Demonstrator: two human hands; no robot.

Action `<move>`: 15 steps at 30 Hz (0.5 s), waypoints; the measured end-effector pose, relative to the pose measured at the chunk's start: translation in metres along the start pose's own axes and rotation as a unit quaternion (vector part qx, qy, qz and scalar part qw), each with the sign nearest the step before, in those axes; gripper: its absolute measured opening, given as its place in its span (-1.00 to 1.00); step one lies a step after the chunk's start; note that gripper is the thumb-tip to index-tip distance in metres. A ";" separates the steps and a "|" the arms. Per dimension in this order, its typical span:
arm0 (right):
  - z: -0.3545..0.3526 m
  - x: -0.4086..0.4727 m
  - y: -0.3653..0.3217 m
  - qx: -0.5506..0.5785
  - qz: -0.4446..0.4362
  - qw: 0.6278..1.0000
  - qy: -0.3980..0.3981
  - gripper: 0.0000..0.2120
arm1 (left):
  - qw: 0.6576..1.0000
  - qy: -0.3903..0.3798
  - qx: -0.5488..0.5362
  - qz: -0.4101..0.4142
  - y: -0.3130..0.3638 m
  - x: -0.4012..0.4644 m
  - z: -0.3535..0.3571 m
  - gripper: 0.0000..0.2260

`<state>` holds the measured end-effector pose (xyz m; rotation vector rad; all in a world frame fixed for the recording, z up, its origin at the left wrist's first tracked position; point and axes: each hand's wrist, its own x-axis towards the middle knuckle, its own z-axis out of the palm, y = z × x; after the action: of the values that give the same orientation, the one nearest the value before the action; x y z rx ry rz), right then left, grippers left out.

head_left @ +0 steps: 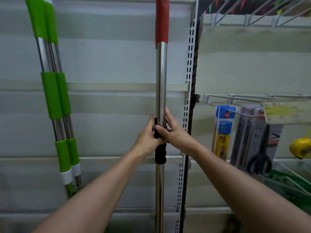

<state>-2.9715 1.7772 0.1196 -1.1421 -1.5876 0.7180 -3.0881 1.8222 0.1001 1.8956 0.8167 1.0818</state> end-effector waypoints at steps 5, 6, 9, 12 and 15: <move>-0.004 -0.004 0.004 0.027 0.010 1.000 0.013 -0.17 | 1.000 -0.007 0.011 -0.008 -0.005 -0.001 -0.004 -0.31; -0.005 -0.003 0.006 0.043 0.022 0.999 0.018 -0.16 | 1.000 -0.013 0.017 -0.005 -0.006 -0.001 -0.004 -0.39; -0.007 -0.002 0.012 0.076 0.056 0.996 0.005 -0.25 | 0.999 -0.050 -0.003 -0.005 -0.008 -0.002 -0.006 -0.58; -0.006 -0.003 0.015 0.076 0.074 0.994 -0.007 -0.32 | 0.996 -0.079 -0.029 0.000 -0.008 0.000 -0.006 -0.58; -0.004 -0.003 0.017 0.077 0.081 0.994 0.002 -0.30 | 0.996 -0.078 -0.034 0.001 -0.007 0.000 -0.006 -0.58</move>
<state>-2.9625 1.7809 0.1048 -1.1662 -1.4208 0.9291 -3.0945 1.8276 0.0964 1.8977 0.6820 0.9376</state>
